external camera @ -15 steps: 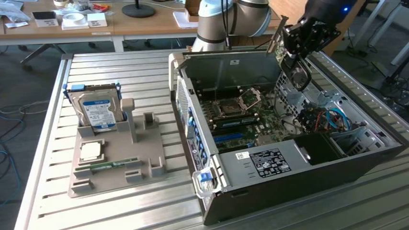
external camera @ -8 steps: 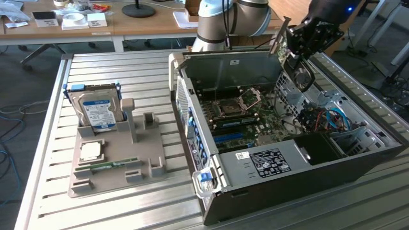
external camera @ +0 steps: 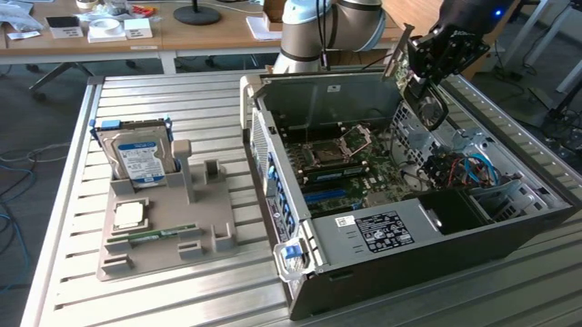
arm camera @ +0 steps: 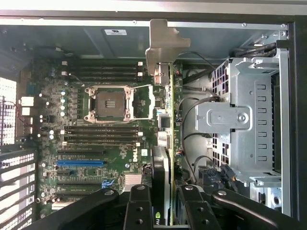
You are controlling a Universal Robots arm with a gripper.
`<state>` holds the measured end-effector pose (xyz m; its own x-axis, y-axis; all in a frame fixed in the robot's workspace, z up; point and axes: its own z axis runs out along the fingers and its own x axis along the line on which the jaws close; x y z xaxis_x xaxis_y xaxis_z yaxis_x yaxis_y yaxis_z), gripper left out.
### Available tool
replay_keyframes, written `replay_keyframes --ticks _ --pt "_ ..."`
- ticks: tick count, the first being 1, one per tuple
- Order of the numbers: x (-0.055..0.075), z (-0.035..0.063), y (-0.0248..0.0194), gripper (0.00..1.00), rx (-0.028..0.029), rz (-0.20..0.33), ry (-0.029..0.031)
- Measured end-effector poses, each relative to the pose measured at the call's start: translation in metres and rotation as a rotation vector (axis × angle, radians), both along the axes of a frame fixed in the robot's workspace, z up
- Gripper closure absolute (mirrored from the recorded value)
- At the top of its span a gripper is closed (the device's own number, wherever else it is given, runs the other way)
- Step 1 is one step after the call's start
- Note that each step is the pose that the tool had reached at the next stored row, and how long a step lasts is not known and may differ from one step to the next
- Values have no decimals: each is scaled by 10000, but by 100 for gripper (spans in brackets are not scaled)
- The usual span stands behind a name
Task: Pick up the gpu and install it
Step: 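Insert the gpu into the slot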
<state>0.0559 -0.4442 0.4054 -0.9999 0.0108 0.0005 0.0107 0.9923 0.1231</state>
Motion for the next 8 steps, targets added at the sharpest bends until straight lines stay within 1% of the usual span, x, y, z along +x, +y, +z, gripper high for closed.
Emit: replay_keyframes --ticks 6,8 --pt "0 0 0 73 0 9 -1" --pt "0 0 0 73 -1 173 0"
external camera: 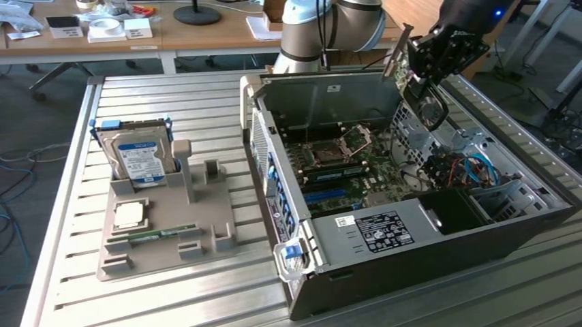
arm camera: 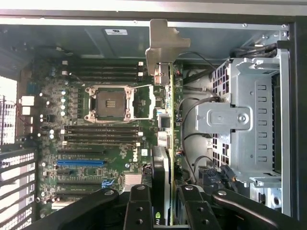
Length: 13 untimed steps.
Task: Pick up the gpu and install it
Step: 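Insert the gpu into the slot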
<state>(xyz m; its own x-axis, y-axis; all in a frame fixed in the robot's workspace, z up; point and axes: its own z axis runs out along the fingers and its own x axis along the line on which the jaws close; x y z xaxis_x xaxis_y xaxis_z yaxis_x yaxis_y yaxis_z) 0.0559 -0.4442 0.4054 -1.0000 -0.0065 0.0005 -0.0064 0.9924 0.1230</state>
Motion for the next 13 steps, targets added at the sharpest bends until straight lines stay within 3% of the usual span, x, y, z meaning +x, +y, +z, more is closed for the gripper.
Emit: replay_keyframes --ticks 13 --pt "0 -19 0 73 -1 2254 0"
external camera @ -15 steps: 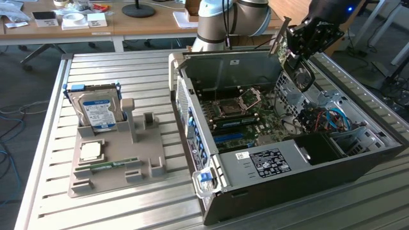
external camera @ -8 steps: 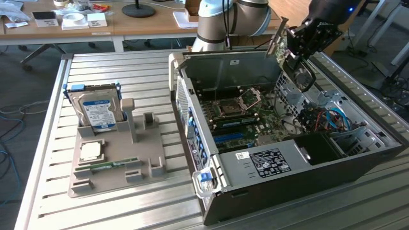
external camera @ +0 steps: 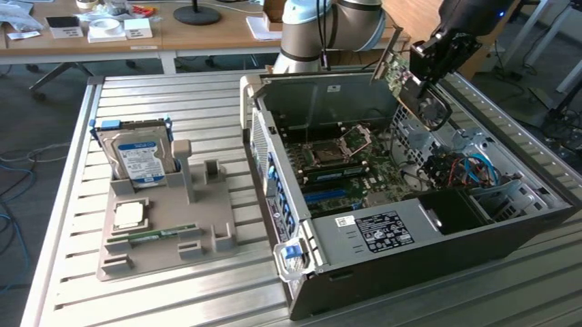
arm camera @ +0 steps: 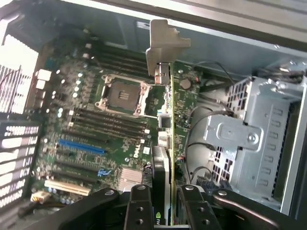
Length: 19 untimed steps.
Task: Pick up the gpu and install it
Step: 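Insert the gpu into the slot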
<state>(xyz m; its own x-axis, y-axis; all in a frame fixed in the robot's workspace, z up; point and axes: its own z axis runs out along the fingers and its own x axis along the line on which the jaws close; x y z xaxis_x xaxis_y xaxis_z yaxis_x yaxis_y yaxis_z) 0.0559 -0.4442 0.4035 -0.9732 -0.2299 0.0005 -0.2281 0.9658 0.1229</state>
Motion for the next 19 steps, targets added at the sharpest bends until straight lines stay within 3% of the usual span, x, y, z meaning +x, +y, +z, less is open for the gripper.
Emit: replay_keyframes --ticks 19 --pt "0 -11 0 73 -6 3470 1"
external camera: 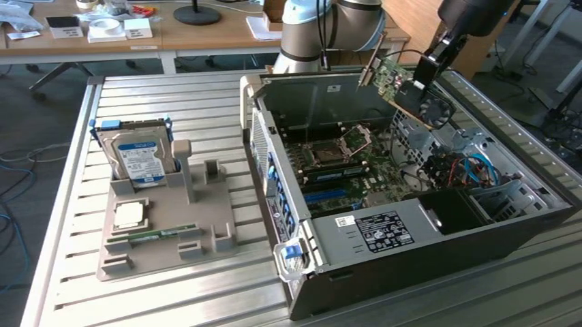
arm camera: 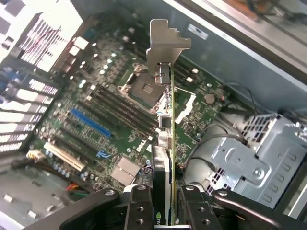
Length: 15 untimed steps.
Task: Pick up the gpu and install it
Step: 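Insert the gpu into the slot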
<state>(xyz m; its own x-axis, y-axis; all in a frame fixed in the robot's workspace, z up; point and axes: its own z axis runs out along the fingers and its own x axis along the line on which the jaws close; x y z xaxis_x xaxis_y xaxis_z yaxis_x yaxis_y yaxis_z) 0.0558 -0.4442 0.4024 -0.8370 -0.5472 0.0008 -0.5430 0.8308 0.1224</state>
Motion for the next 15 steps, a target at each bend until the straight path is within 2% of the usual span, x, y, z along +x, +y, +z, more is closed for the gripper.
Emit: replay_keyframes --ticks 15 --pt "0 -3 0 73 -21 2725 0"
